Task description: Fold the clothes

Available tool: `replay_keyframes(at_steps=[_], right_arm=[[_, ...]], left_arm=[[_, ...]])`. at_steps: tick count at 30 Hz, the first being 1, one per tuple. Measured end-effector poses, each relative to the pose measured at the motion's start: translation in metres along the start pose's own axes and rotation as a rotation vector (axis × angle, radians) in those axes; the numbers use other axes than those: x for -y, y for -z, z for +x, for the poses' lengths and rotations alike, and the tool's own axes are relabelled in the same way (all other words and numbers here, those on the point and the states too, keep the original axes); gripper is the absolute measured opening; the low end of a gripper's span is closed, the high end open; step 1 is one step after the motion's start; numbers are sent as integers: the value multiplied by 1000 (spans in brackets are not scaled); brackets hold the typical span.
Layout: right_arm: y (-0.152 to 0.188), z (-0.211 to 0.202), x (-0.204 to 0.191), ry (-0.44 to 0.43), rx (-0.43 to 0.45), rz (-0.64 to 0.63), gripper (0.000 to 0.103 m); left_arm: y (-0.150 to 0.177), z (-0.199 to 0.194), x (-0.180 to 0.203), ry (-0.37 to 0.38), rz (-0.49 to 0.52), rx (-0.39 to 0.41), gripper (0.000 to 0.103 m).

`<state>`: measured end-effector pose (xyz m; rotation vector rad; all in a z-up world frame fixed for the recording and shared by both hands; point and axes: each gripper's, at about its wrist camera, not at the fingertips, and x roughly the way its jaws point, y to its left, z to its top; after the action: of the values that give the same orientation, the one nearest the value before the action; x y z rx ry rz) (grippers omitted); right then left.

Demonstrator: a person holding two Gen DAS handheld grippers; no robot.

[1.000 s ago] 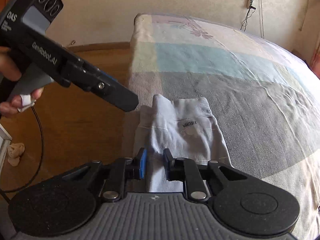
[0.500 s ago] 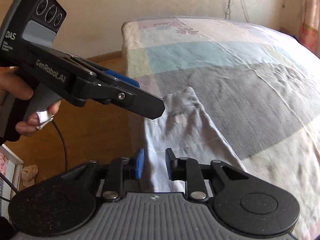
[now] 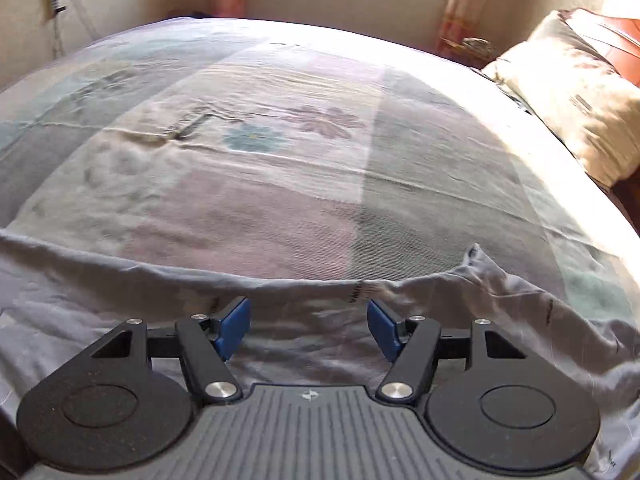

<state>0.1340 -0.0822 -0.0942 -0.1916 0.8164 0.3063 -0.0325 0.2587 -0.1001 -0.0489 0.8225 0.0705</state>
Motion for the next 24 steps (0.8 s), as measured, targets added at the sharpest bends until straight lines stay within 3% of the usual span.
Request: replay_keyframes(at_steps=[3, 8, 11, 13, 16, 18, 20, 24], right_arm=[[-2, 21, 20, 27, 16, 102, 77], [-19, 0, 12, -124, 49, 28, 76], [-21, -17, 36, -5, 114, 50, 77], [-23, -7, 64, 74, 114, 127, 78], [-22, 25, 94, 50, 51, 237, 78], [-23, 46, 97, -5, 38, 224, 94], [-33, 53, 93, -73, 39, 179, 94], [-51, 32, 99, -93, 56, 191, 92]], left_arm=[[0, -3, -1, -19, -19, -17, 101], [-4, -3, -1, -33, -22, -53, 101], [-6, -1, 1, -41, -12, -64, 101], [-6, 0, 0, -40, -20, -68, 101], [-8, 0, 0, -37, -27, -70, 101], [-8, 1, -1, -36, -29, -74, 101], [-10, 1, 0, -38, -28, -82, 101], [-17, -6, 5, -70, -17, -90, 101]])
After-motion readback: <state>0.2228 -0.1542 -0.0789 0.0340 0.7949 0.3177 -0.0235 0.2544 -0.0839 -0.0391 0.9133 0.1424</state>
